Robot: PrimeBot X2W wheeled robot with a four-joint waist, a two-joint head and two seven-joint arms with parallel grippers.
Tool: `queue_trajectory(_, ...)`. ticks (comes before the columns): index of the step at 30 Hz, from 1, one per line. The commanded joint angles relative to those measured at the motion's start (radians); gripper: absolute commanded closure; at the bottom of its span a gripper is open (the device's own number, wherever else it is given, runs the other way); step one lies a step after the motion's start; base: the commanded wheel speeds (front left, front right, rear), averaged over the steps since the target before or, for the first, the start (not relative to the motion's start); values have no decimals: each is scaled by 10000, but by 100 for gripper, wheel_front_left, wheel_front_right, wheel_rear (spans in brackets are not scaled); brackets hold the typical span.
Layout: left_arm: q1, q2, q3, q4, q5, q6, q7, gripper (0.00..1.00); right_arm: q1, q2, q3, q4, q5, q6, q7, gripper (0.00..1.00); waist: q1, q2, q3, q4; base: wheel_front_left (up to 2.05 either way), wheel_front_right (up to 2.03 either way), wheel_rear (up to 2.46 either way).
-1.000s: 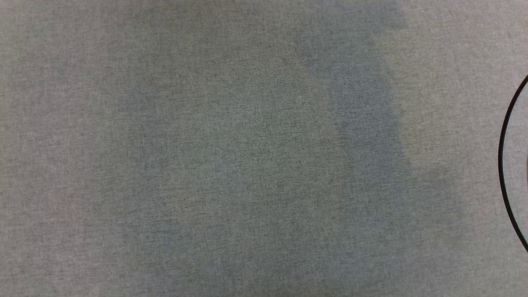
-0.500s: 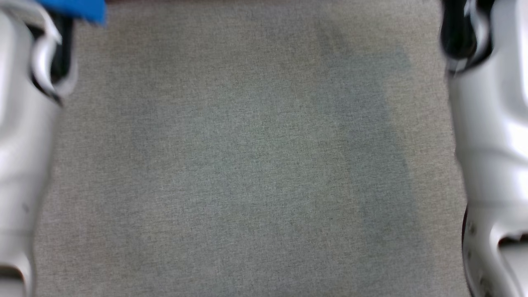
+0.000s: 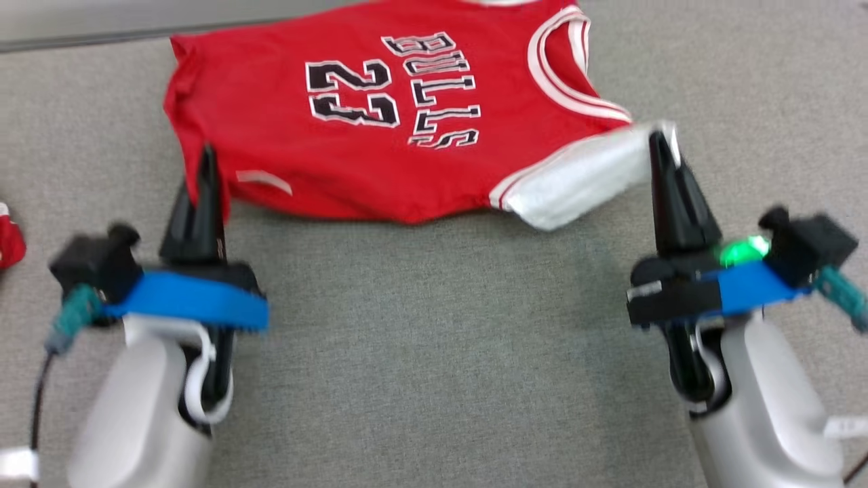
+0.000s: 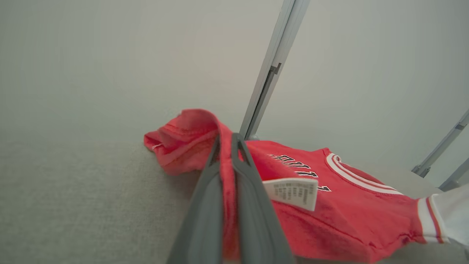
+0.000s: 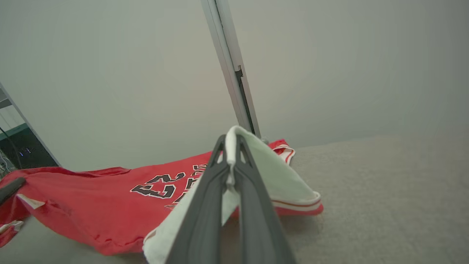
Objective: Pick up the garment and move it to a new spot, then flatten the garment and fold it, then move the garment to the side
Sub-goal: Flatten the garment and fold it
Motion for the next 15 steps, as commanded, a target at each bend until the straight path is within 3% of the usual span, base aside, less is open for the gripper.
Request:
queue_trajectory(1, 424, -89, 154, -55, 109, 9, -47, 100, 516, 28, -83, -124, 86, 5, -37, 100, 2, 0, -237, -93, 0, 0, 0)
queue_trajectory(15, 3991, -1313, 1349, -186, 733, -291, -48, 100, 4637, 107, -829, -1212, 257, 5, 361, 100, 2, 0, -1555, 113, 0, 0, 0)
